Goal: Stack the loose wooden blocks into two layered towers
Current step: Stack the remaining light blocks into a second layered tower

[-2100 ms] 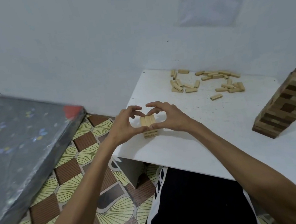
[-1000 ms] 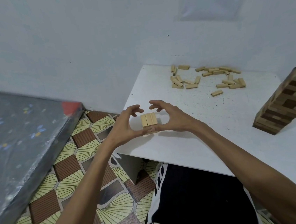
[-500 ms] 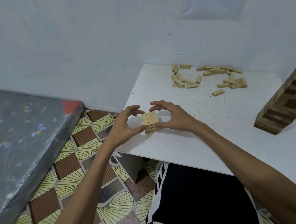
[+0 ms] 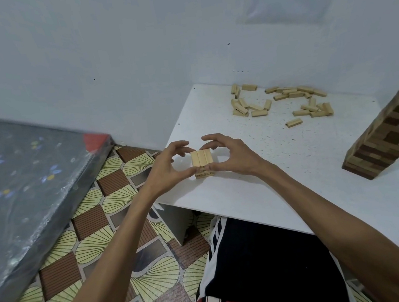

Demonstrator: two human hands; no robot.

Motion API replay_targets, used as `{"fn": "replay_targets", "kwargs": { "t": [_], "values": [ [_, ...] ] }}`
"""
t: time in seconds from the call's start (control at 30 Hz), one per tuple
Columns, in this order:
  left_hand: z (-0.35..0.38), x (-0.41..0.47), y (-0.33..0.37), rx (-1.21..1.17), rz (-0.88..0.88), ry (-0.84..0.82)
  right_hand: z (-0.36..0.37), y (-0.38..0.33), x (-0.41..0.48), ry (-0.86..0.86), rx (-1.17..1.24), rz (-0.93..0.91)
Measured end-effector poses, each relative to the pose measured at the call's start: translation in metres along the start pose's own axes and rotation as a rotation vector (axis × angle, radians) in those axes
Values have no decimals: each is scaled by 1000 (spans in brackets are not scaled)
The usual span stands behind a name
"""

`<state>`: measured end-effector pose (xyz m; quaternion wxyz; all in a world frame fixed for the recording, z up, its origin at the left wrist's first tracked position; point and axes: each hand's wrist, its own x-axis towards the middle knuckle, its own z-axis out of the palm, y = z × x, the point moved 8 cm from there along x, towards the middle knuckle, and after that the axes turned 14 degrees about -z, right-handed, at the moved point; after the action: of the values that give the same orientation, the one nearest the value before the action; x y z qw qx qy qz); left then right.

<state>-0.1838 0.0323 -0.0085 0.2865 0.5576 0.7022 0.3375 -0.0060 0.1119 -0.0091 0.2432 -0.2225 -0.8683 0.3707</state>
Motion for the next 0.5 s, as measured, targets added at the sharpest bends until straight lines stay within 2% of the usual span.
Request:
{"fn": "replay_targets", "kwargs": {
  "t": [0.5],
  "values": [
    [-1,-1,1,-7,5,11,2,2,0,23,26,3]
  ]
}}
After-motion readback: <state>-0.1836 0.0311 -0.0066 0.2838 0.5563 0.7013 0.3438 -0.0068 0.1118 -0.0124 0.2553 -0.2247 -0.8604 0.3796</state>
